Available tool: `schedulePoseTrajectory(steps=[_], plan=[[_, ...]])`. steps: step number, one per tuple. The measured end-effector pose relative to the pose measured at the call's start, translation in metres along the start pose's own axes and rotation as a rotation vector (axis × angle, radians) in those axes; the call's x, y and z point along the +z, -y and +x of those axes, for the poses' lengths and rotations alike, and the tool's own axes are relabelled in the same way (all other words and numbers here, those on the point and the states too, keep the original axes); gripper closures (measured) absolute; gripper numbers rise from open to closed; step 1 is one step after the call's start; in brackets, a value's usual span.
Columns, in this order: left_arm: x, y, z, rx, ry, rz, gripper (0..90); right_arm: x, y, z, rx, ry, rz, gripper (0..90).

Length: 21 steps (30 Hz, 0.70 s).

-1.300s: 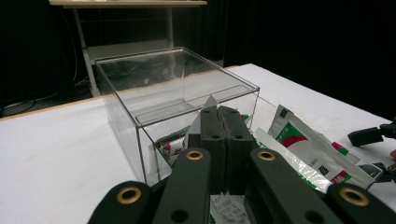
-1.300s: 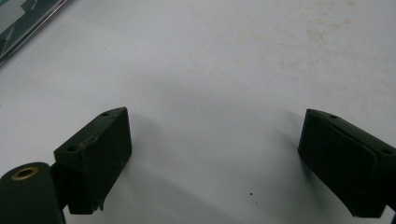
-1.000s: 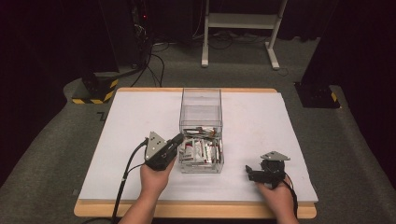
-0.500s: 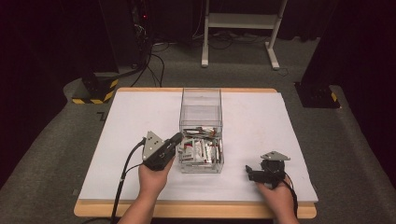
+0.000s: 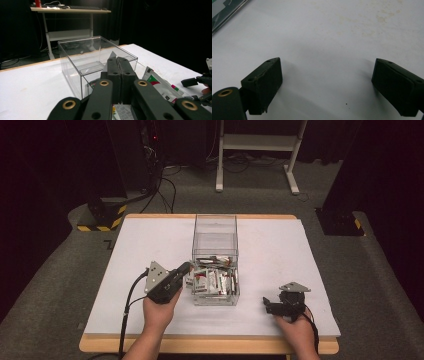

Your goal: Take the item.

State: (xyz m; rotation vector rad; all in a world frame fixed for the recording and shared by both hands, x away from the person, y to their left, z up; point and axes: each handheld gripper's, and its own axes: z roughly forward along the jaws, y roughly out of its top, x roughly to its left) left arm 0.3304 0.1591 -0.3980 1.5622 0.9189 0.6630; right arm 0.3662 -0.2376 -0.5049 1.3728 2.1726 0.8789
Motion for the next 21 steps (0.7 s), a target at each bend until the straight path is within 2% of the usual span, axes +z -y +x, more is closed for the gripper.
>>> schedulePoseTrajectory(steps=[21], plan=[[-0.023, -0.003, 0.02, -0.012, -0.041, -0.03, 89.2, 0.0, 0.0, 0.0, -0.001, 0.001, 0.0, 9.4]])
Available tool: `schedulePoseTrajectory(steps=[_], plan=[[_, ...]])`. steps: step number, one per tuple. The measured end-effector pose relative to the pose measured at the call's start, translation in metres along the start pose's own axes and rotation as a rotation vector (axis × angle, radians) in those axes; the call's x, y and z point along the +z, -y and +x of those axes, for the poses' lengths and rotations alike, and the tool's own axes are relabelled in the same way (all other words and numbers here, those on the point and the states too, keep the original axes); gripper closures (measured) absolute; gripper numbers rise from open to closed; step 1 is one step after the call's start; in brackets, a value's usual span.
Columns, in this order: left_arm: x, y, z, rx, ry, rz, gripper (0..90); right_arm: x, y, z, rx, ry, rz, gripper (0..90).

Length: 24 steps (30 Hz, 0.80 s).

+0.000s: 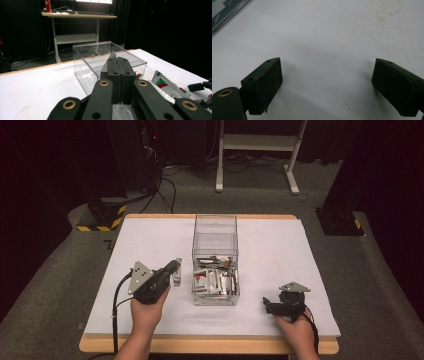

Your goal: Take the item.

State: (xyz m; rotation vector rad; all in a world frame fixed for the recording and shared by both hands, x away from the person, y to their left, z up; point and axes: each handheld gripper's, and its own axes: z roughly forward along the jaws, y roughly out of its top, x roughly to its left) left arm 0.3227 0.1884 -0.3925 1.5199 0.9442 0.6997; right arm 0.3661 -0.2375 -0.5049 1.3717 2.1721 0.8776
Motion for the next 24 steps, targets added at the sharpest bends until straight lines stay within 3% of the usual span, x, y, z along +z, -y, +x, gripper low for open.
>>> schedulePoseTrajectory(steps=[9, 24], plan=[[-0.004, 0.003, 0.02, 0.027, -0.029, 0.018, 89.1, 0.0, 0.0, 0.0, 0.0, 0.0, 0.0, 9.4], [0.002, 0.014, 0.051, 0.022, -0.061, 0.042, 89.1, 0.0, 0.001, 0.001, 0.003, 0.003, -0.002, 9.0]])
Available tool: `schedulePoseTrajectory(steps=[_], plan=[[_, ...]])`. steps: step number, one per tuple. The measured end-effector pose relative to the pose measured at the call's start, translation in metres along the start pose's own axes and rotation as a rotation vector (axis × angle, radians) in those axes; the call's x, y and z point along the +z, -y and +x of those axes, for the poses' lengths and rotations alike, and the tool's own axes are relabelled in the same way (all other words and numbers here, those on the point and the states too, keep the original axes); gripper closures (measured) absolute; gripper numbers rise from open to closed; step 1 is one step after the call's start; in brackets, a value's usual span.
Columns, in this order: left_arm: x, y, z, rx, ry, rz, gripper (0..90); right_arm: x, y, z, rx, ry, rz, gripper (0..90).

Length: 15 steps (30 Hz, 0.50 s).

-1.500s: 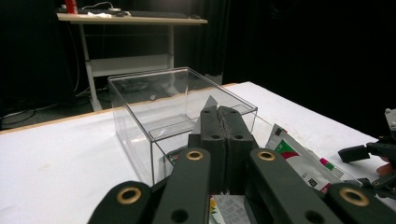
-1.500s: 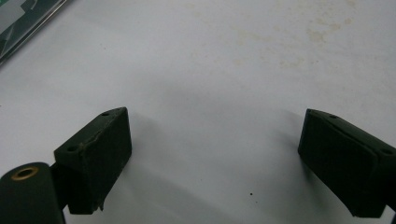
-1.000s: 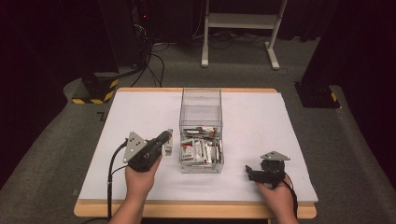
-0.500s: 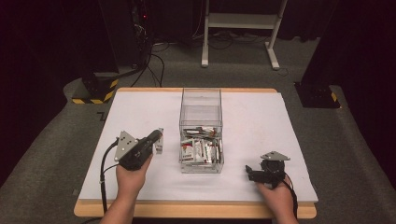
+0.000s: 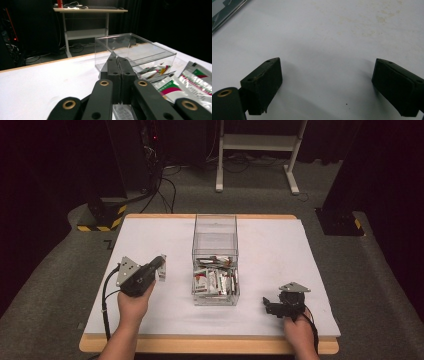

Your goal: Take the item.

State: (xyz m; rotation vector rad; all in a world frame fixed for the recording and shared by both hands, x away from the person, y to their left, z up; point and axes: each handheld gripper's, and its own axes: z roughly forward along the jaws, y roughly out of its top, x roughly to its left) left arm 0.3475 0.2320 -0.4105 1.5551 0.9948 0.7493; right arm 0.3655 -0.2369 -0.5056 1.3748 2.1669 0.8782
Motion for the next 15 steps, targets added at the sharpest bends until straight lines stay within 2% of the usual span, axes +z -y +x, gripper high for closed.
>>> schedulePoseTrajectory(steps=[15], plan=[[0.009, 0.018, 0.035, -0.024, -0.071, 0.042, 89.1, 0.0, 0.0, 0.0, -0.001, -0.001, -0.001, 8.8]])
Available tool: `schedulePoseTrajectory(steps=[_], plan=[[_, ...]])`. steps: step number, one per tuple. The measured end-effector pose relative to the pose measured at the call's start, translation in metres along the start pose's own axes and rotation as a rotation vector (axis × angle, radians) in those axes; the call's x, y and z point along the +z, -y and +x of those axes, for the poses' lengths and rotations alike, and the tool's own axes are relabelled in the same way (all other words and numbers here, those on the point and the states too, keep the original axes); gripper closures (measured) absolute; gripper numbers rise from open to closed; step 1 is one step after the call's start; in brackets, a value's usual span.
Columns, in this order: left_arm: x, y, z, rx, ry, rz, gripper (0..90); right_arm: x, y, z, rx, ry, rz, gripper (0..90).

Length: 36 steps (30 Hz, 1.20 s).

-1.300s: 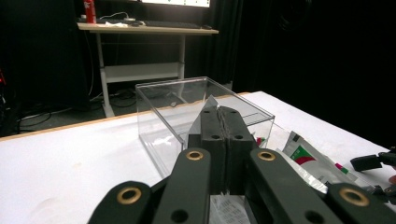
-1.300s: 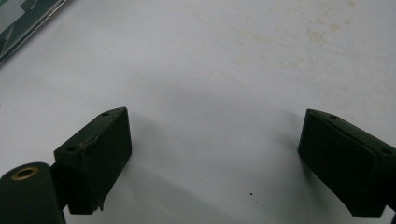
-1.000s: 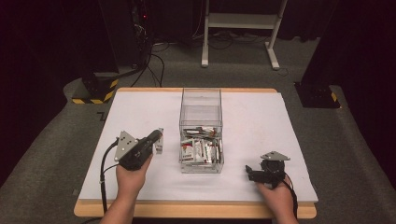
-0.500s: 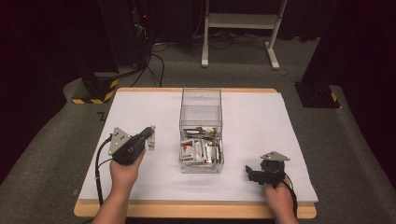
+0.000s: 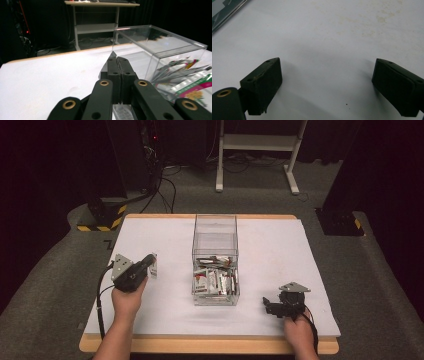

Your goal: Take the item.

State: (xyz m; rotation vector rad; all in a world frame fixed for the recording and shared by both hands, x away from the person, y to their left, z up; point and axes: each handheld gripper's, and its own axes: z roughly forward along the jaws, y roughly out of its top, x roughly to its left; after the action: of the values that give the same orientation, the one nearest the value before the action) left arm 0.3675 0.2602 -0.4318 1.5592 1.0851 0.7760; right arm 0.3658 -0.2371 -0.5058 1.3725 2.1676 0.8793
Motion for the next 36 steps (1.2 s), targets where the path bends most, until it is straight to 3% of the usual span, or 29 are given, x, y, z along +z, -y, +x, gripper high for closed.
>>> schedulePoseTrajectory(steps=[17, 36], plan=[[0.02, 0.023, 0.023, 0.008, -0.087, 0.088, 89.1, 0.0, 0.0, 0.0, 0.001, 0.001, 0.0, 8.8], [0.036, 0.033, 0.026, -0.008, -0.072, 0.122, 88.9, 0.0, 0.0, 0.0, 0.0, 0.004, 0.0, 8.9]])
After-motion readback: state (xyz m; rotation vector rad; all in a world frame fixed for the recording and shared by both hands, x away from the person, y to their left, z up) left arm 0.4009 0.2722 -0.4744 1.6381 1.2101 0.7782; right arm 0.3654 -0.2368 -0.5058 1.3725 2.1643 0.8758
